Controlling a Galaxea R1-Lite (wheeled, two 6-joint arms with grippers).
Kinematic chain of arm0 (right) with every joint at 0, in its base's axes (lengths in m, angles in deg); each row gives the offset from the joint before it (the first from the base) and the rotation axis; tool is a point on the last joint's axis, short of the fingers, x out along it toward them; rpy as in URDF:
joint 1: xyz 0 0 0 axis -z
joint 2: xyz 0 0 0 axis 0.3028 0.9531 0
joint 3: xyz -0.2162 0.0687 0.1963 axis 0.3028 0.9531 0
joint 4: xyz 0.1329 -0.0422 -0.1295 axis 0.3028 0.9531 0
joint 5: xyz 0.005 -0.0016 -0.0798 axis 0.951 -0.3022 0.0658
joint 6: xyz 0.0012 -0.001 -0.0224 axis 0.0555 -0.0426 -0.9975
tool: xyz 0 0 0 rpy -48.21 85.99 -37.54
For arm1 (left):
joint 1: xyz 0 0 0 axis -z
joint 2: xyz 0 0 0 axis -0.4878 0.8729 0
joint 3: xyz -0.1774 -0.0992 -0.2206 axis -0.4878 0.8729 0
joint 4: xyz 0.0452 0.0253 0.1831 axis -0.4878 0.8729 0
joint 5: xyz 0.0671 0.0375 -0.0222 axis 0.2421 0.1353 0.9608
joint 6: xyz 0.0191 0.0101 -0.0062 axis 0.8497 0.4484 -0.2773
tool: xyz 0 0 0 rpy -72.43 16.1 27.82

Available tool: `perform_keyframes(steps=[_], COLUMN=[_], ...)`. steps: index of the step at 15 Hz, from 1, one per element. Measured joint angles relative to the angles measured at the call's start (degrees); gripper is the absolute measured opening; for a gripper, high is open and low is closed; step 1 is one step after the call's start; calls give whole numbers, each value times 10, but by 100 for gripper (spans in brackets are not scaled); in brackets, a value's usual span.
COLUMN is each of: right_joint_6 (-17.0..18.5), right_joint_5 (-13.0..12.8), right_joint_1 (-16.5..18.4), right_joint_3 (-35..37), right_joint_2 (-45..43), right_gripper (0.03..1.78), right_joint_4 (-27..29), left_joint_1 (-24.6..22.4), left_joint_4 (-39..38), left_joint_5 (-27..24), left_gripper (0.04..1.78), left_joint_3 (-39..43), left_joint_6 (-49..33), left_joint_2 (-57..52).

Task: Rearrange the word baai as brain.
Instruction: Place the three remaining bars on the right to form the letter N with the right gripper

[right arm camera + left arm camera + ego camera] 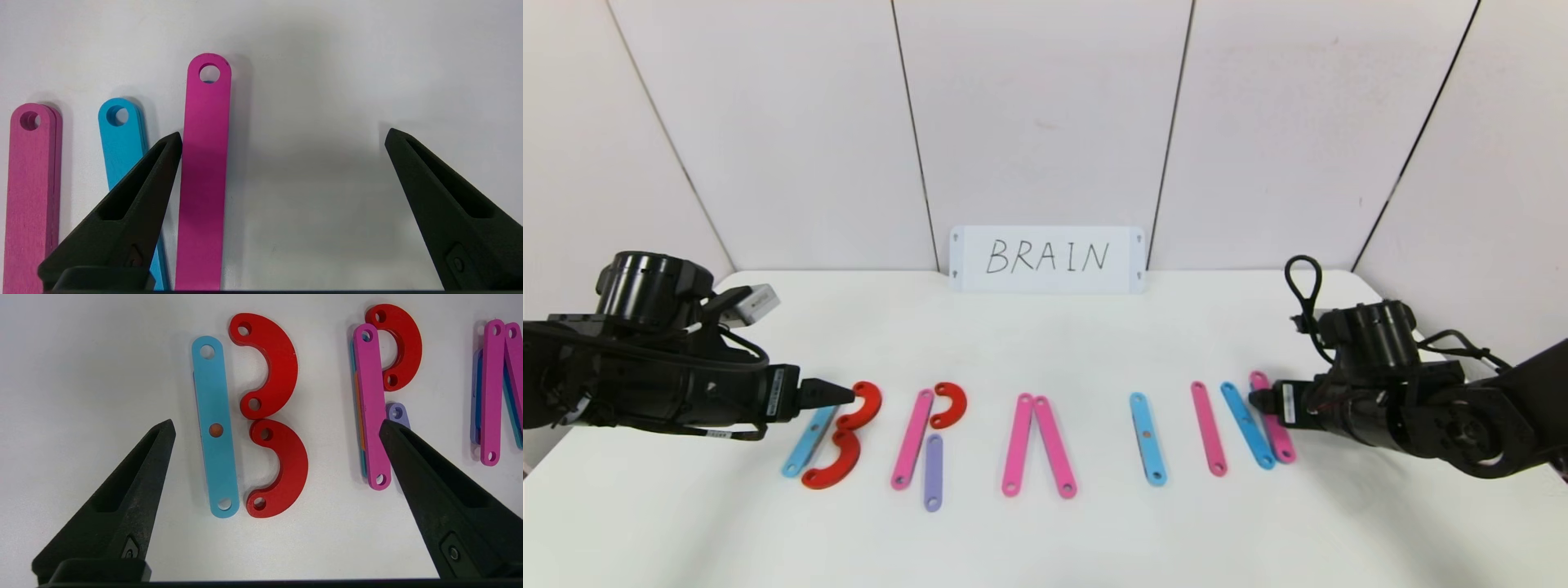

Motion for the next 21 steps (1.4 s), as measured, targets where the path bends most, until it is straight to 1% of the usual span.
perform_keyframes(steps=[11, 21], right_joint_6=[3, 4], right_joint_5=[0, -1], right_joint_1=[-25, -33], right_joint_3=[-16, -19], right_joint_2=[12, 5], right_gripper=[174, 174], right_joint_4=[5, 7], left_joint_1=[0, 0], left_joint_4=[0, 0], left_joint_5=[0, 0], left_gripper=[174, 174], left_joint_3=[0, 0], left_joint_6=[0, 0], left_joint_2=[0, 0])
